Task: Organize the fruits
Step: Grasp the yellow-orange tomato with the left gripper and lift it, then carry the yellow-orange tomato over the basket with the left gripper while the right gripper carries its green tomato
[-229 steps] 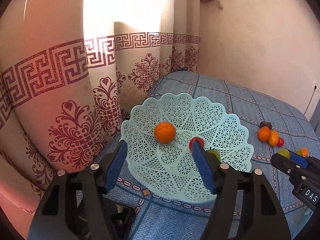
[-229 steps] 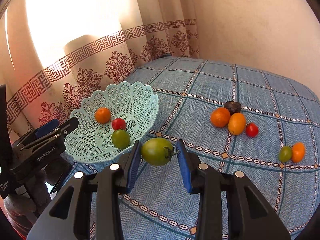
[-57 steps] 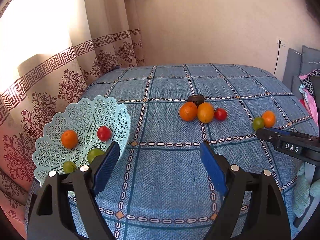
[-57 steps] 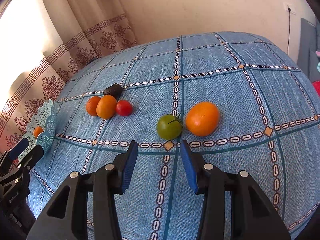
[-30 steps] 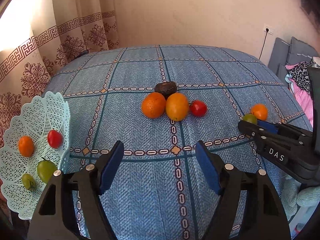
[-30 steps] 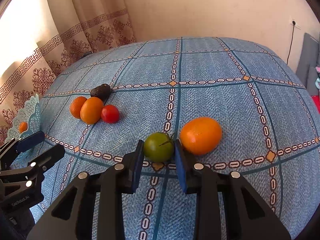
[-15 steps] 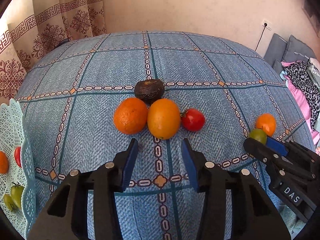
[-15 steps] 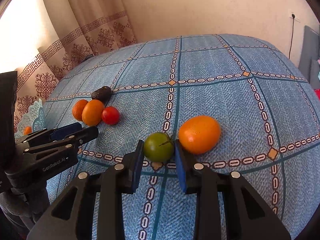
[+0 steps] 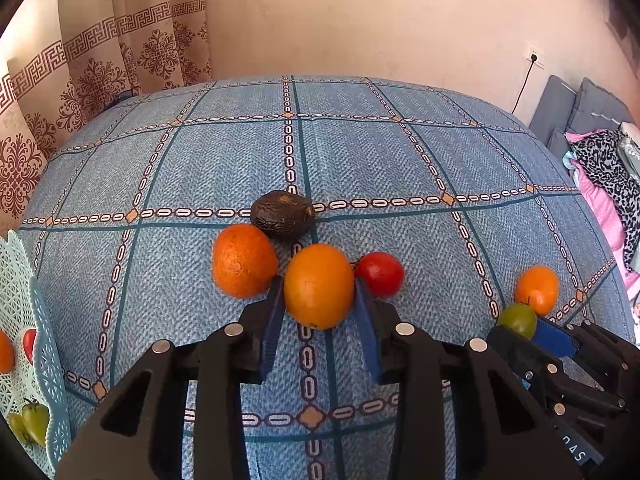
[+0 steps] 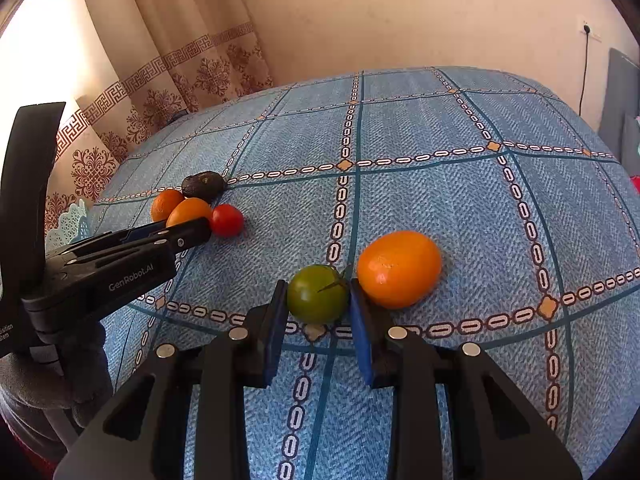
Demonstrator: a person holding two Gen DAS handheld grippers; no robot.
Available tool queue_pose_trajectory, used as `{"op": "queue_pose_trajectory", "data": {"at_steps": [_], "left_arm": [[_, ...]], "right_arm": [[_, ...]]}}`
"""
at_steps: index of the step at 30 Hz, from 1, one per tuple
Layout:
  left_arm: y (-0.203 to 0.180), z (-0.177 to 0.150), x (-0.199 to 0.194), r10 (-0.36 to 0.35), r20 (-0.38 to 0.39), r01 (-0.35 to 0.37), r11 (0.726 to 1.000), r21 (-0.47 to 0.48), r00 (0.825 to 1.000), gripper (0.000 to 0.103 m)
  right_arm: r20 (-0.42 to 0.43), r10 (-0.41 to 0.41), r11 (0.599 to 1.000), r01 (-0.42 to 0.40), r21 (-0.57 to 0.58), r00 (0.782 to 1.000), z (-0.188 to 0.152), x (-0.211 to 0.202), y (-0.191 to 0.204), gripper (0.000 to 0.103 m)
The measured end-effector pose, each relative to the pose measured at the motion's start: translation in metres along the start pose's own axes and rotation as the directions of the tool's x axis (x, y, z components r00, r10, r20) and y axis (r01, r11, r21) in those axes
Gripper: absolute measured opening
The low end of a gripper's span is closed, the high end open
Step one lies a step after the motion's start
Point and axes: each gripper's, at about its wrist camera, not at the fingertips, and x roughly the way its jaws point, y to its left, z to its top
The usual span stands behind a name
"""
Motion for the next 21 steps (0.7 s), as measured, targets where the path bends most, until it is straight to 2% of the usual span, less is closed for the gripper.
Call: {"op": "queue_pose_trajectory", "data": {"at_steps": [9,21], "left_arm": [[0.000,-0.015,-0.012,-0.002,0.014,0.002,1.000,-0.010,1.000,0.034],[0.012,-0.035,-0.057,0.018,0.067,-0.015,0.998,-0.054,0.998,0.034]], "right_arm": [[0.007,0.002,1.000,-0.002,-0.005,1.000,0.000,-0.001,0.001,0.030],[0.038,0.020,1.000,-0.019,-0.025,0.999,-0.007,-0.012,0.008,0.030]]}}
